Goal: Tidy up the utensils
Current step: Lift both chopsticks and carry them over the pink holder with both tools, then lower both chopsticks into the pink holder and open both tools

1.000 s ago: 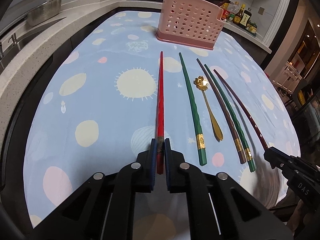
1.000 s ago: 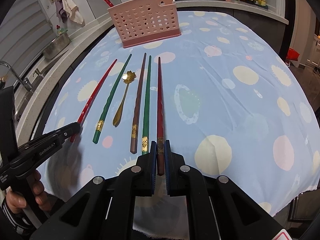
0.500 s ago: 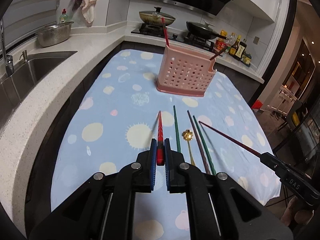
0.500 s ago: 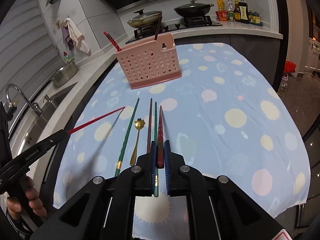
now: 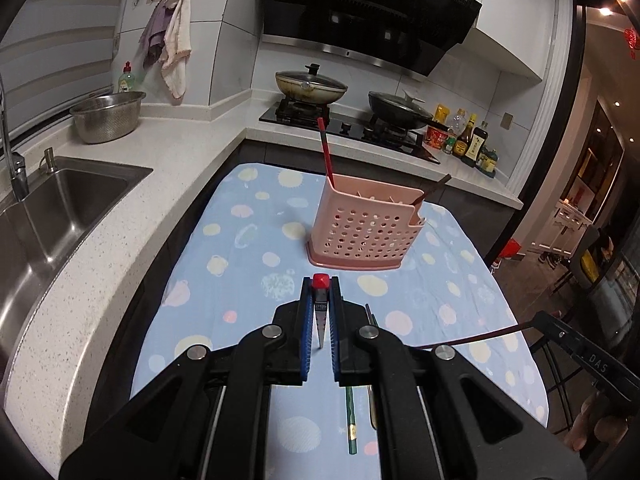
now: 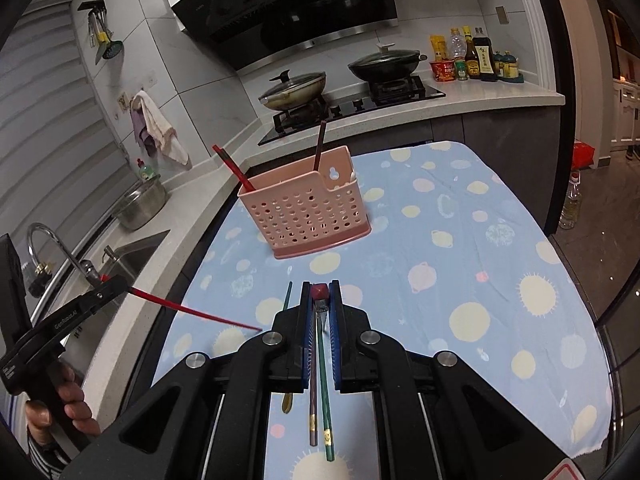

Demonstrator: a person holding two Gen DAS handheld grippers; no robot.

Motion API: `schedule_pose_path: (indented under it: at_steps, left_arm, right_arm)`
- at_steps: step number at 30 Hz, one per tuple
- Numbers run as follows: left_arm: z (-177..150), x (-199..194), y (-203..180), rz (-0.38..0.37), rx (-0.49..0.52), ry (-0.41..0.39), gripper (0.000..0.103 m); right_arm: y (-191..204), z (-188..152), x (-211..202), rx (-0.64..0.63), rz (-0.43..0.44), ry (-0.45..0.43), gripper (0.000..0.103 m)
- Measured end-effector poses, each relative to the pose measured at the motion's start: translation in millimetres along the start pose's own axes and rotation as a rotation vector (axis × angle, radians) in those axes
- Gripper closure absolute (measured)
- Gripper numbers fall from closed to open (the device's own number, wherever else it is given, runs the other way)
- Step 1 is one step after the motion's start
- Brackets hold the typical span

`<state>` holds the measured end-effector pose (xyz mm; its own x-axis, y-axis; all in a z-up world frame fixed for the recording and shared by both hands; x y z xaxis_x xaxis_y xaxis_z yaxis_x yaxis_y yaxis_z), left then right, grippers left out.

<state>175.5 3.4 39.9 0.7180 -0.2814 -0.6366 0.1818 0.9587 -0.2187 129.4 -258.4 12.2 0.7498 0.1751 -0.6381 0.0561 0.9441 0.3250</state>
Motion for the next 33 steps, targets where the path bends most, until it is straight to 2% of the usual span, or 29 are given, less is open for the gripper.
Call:
schedule_pose_path:
  at_steps: [10, 17, 24, 30, 33]
  left_arm:
    - [54.8, 8.7, -11.5, -0.020, 0.032, -0.067, 0.096]
    - [114.6, 9.0, -29.7, -0.079, 0.050, -0.146, 0.096]
    - [180.0, 8.7, -50.1, -0.088, 0.085, -0.253, 0.096]
    - [213.2, 29.9, -58.8, -0.068, 0.113, -0.285, 0.096]
    - [219.0, 48.1, -58.9, -0.053, 0.118, -0.275, 0.096]
  right_arm:
    - [7.9, 65.5, -4.1, -0.016, 0.024, -0.102, 0.096]
    - [24.6, 128.3, -0.4, -0.023, 0.096, -0.179, 0.096]
    - [49.5, 195.0, 7.1, -0.062, 0.127, -0.274, 0.096]
    - [56.2, 231.7, 31.1, -0.077, 0.110, -0.314, 0.096]
    - [53.3, 238.7, 52.9, -0.075, 0.090, -0.290, 0.096]
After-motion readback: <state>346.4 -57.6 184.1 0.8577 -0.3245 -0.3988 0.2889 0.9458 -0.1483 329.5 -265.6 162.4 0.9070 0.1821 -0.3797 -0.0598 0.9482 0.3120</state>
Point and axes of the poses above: each gripper's, at about its wrist camera, not at the fingertips, and x roughly the way its jaws point, y to its left, z to its top, the point moved 6 cm from there along x, roughly the way its jaws point, and after that the axes turned 6 degrees about y, right-handed, at the moved point
